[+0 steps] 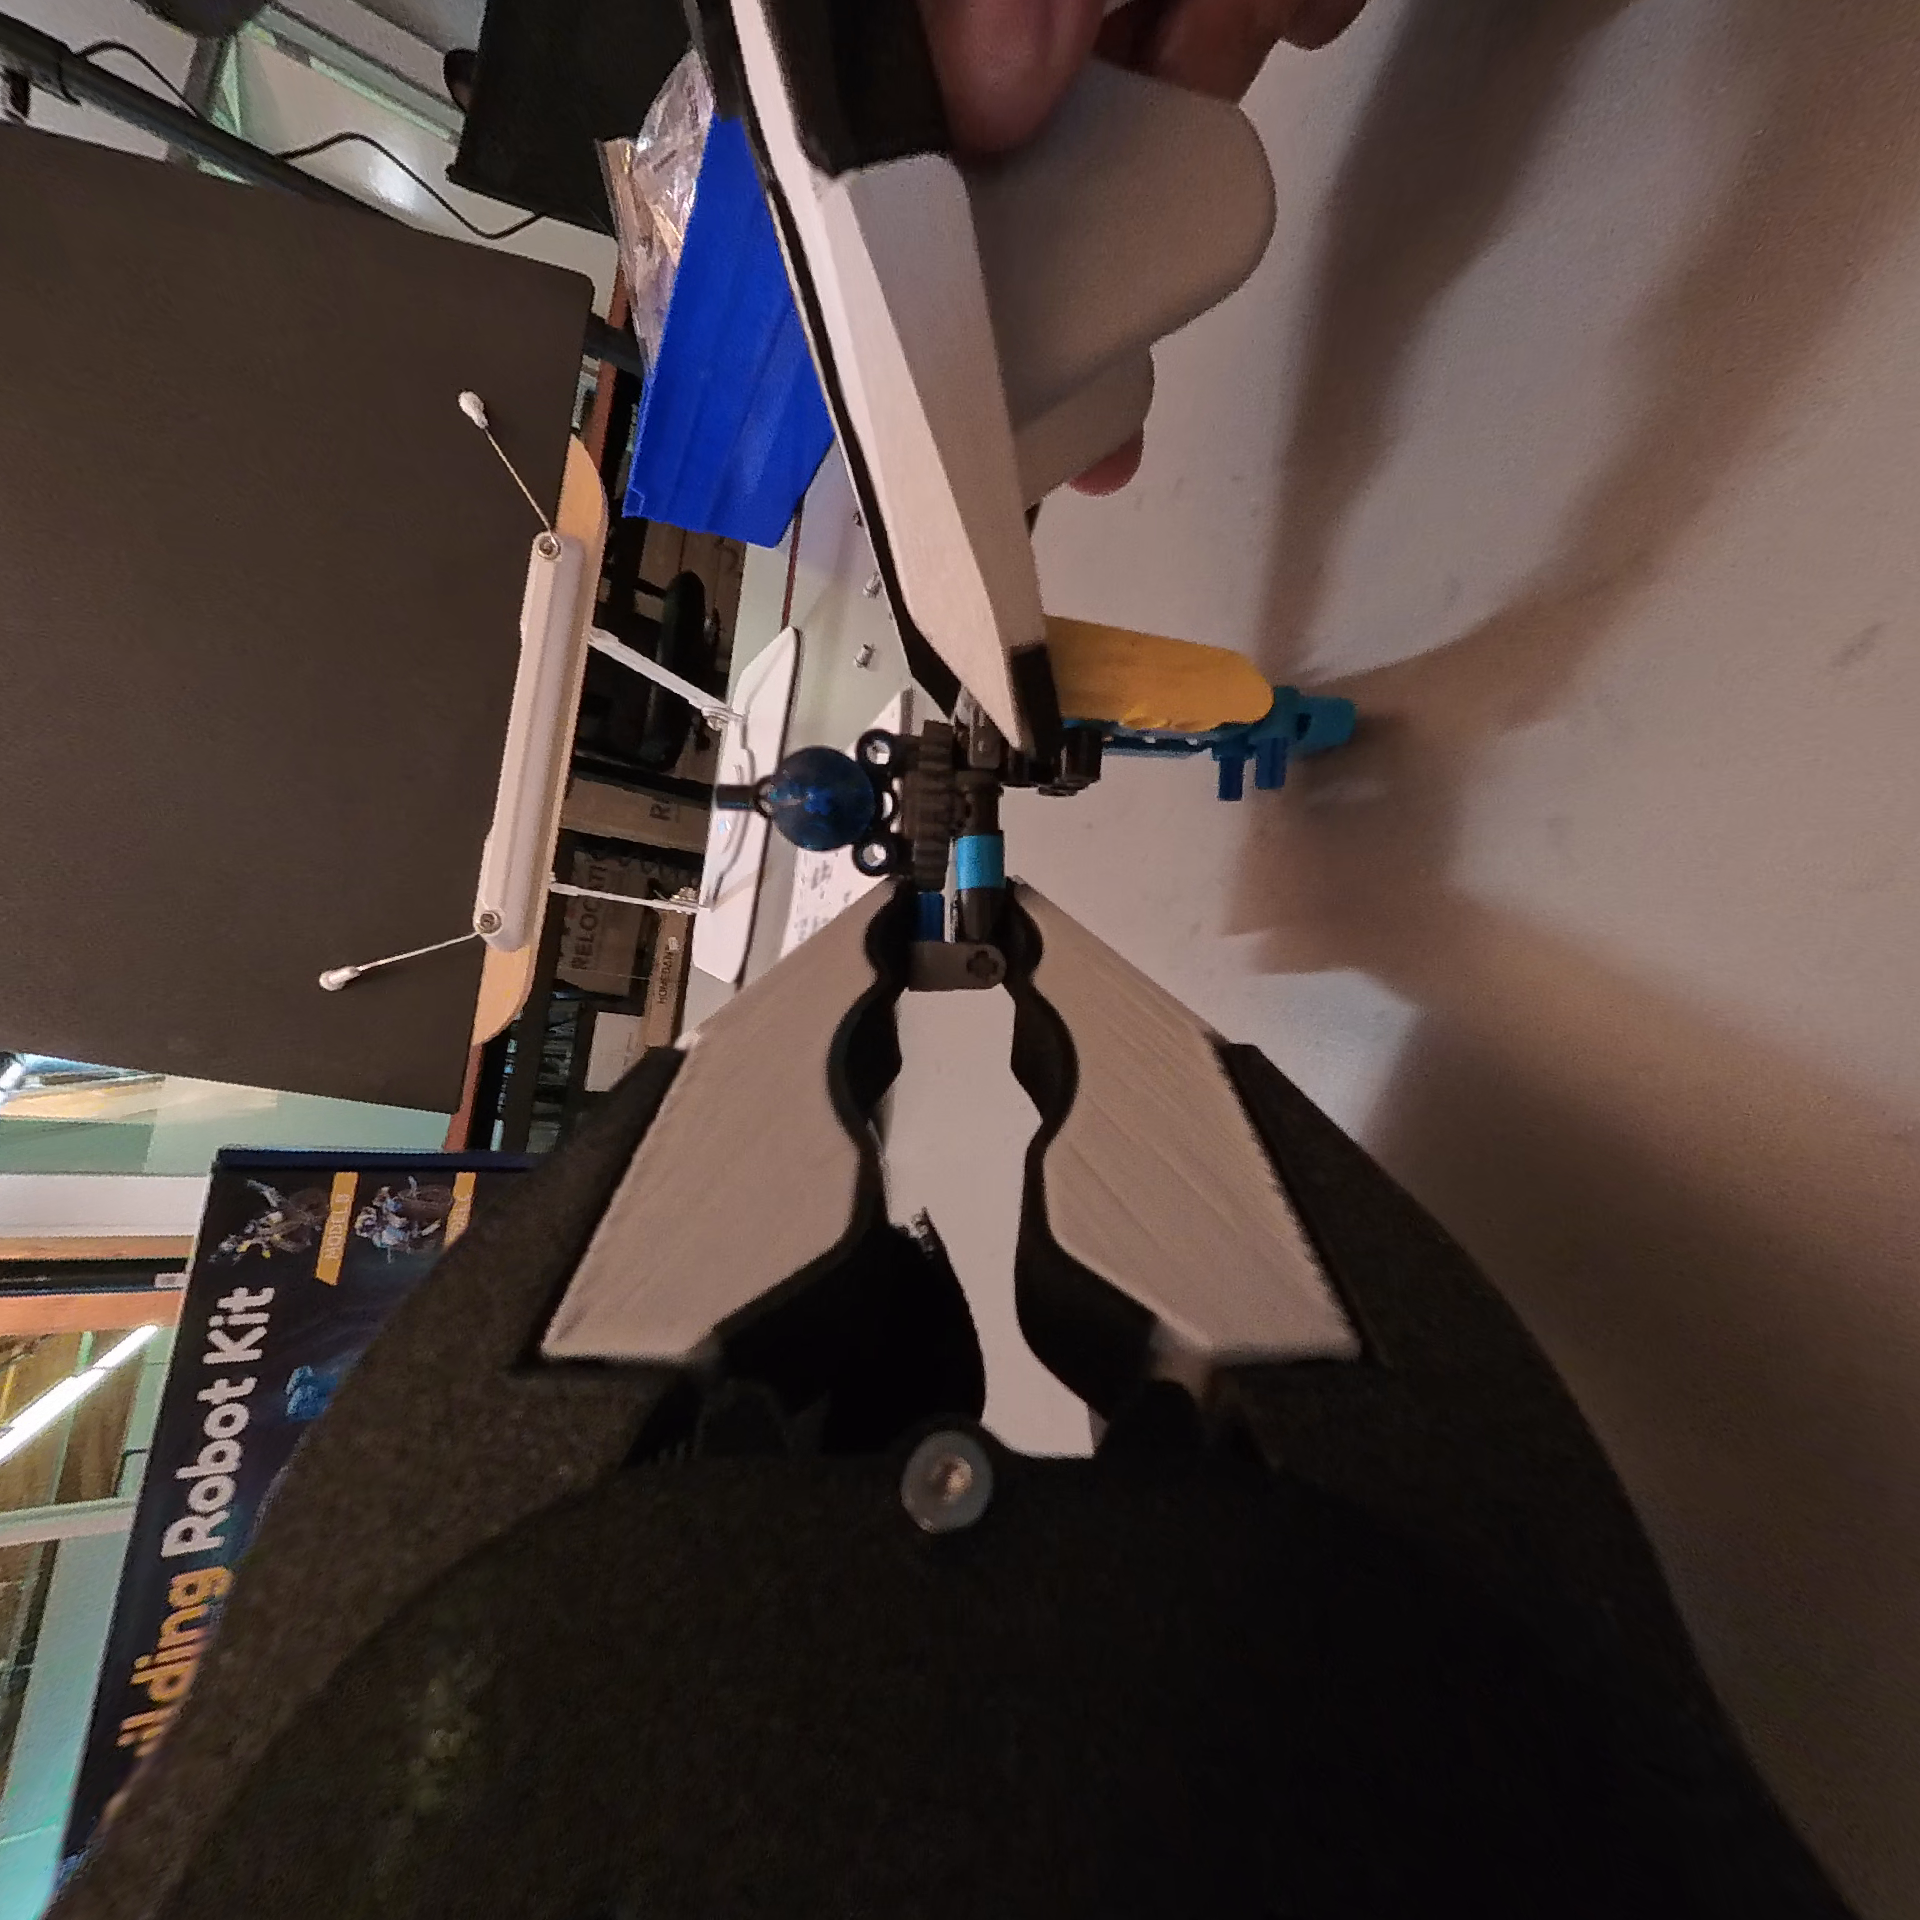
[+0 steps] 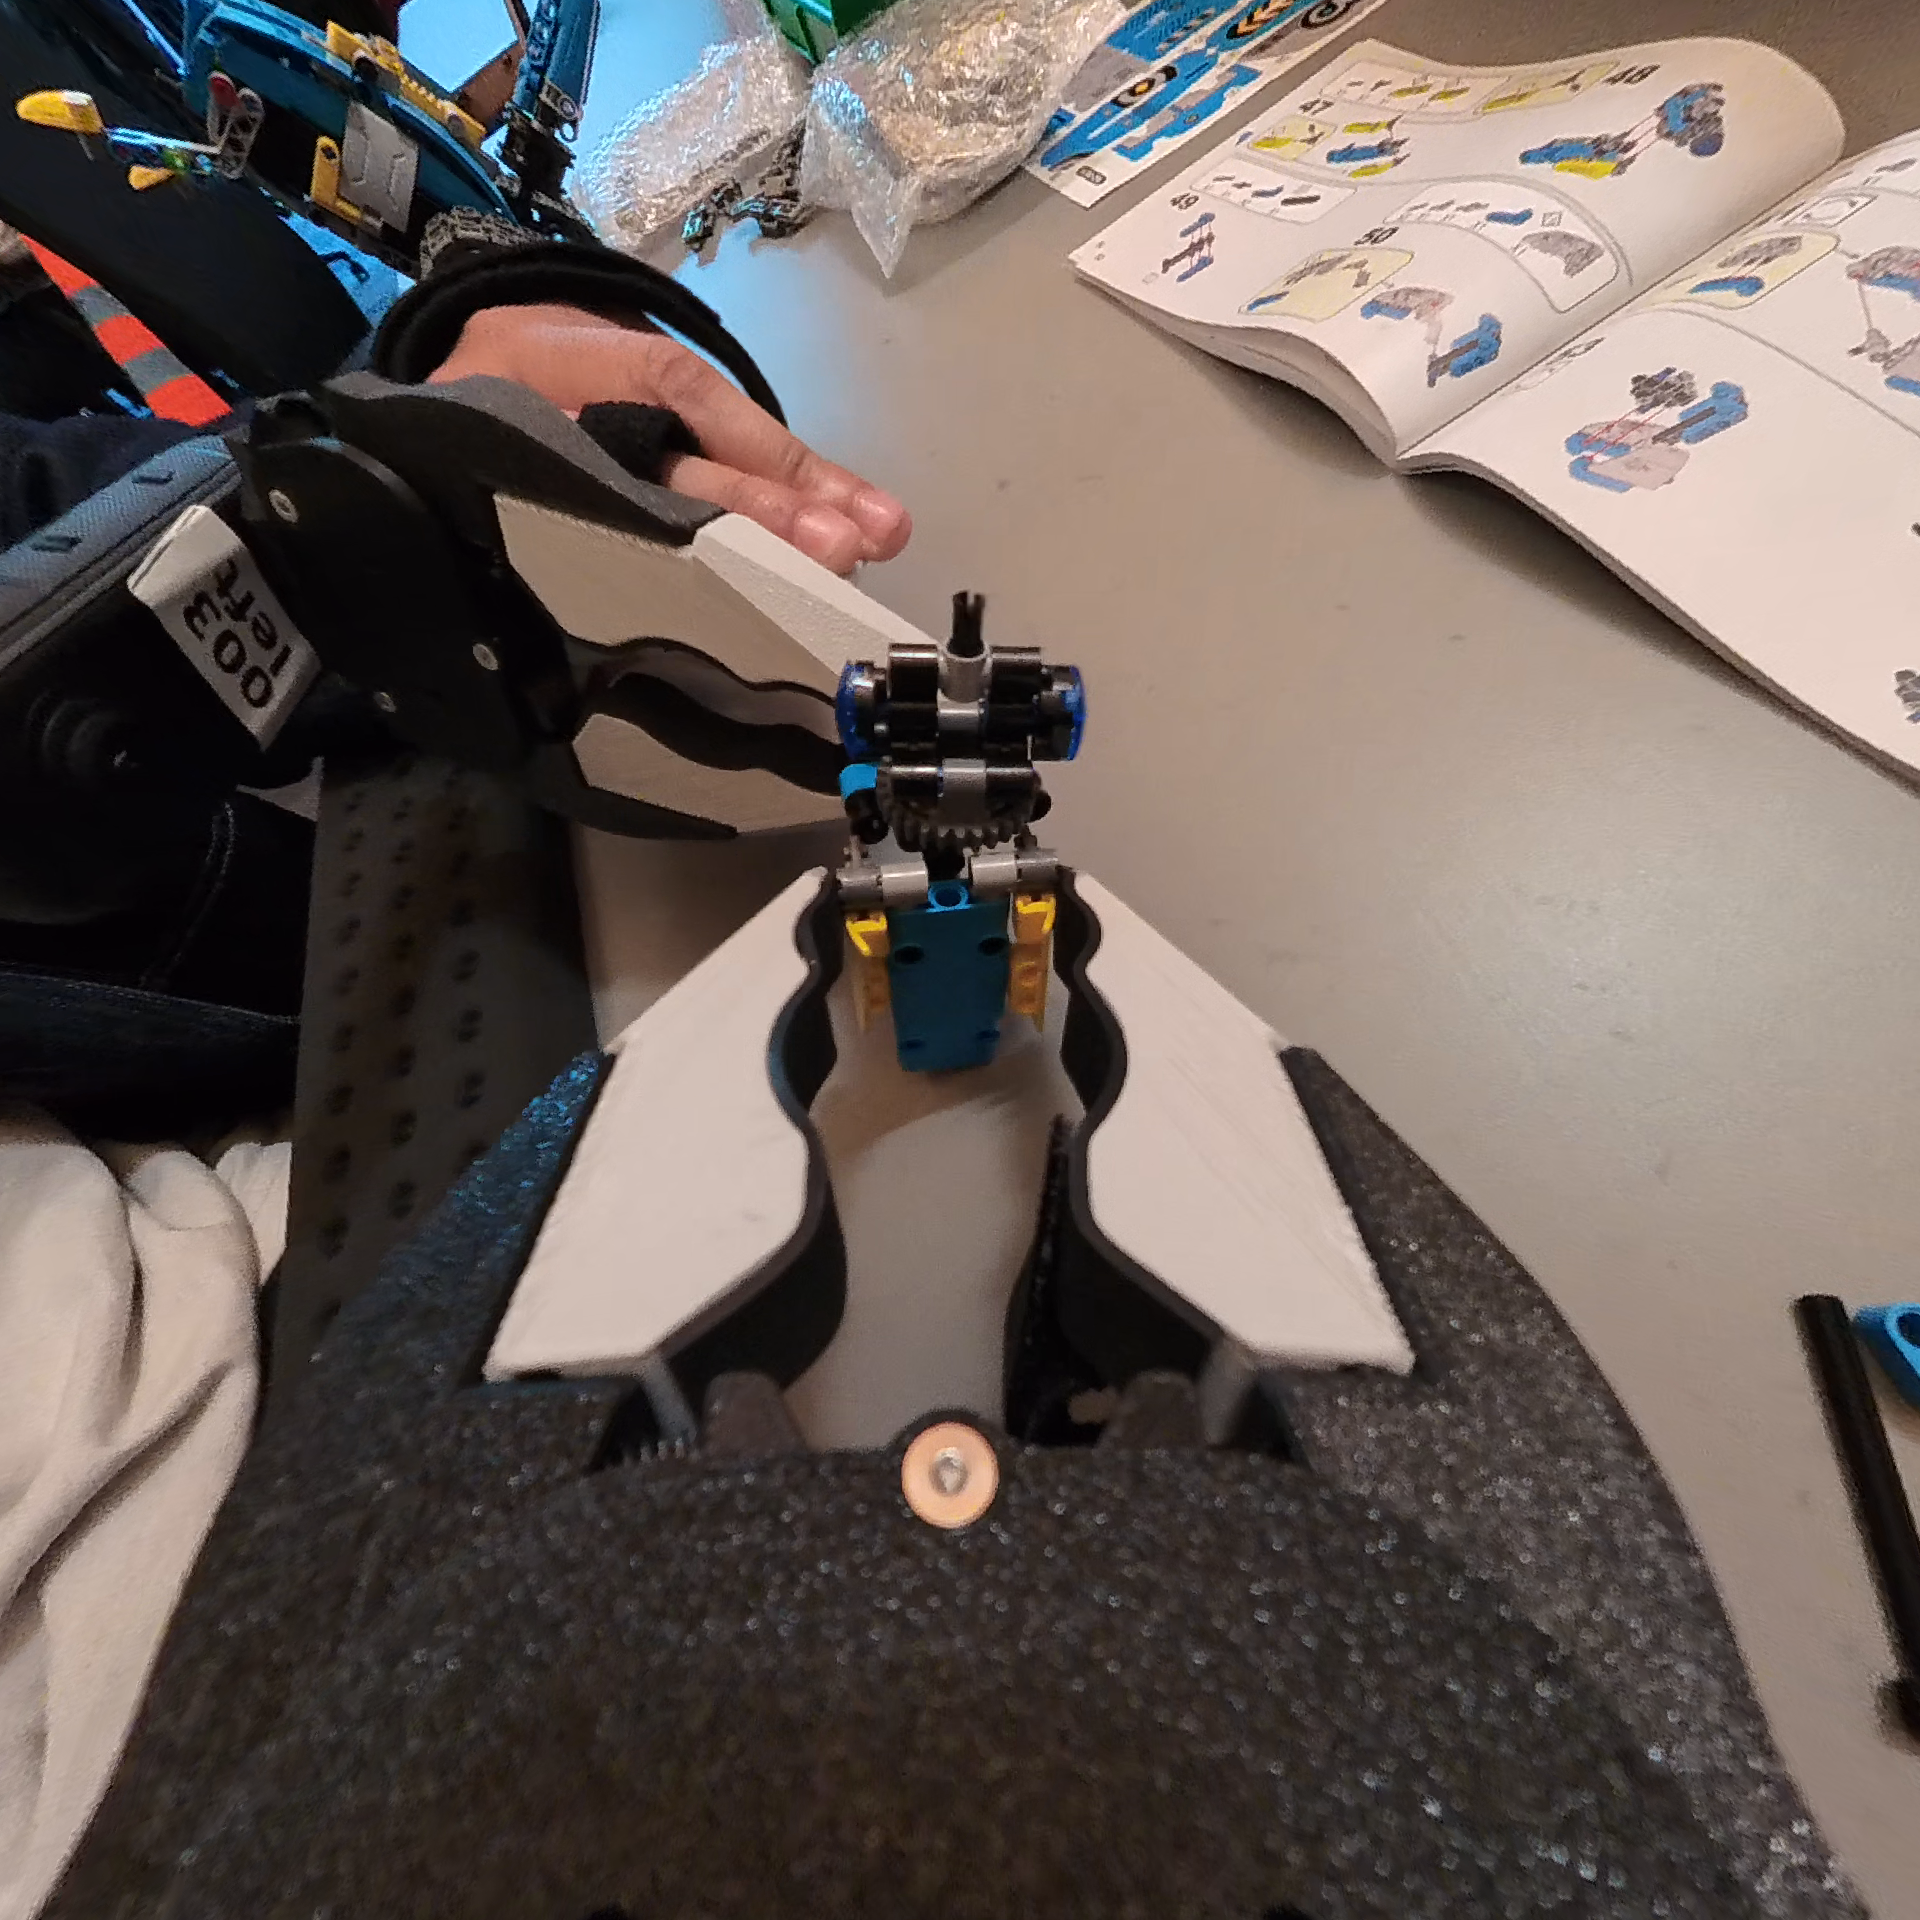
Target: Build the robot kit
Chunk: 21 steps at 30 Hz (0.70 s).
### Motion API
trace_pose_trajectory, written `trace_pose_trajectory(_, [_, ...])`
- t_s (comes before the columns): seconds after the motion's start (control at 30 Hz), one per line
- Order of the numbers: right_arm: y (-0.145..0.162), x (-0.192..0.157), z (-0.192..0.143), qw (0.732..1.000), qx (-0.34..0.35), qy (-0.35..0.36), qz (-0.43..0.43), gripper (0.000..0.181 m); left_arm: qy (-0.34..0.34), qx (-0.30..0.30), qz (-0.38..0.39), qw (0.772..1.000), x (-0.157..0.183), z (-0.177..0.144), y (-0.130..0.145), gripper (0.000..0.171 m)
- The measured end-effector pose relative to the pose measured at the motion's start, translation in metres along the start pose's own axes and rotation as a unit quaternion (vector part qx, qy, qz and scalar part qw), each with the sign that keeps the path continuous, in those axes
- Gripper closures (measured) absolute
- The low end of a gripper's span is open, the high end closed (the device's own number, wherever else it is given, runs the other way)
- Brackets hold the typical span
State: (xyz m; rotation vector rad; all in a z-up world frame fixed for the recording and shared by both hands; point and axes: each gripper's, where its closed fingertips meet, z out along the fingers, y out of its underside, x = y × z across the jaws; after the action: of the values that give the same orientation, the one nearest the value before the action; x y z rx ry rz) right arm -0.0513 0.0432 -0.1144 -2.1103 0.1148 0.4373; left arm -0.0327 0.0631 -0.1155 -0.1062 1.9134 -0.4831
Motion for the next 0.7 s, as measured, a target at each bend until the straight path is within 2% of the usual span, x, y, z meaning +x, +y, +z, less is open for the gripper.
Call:
trace_pose_trajectory(0.17, [-0.006, 0.003, 0.002, 0.999, 0.023, -0.001, 0.023, 0.141, 0.007, 0.002, -0.027, 1.000, -0.003, -0.001, 0.003, 0.157])
trace_pose_trajectory(0.3, [-0.002, 0.003, 0.004, 0.999, 0.016, -0.005, 0.032, 0.141, 0.018, 0.002, -0.038, 0.999, 0.002, 0.001, 0.003, 0.157])
trace_pose_trajectory(0.7, [0.003, -0.006, 0.002, 0.999, -0.004, -0.029, 0.014, 0.142, 0.016, 0.000, -0.001, 1.000, 0.008, -0.004, -0.003, 0.158])
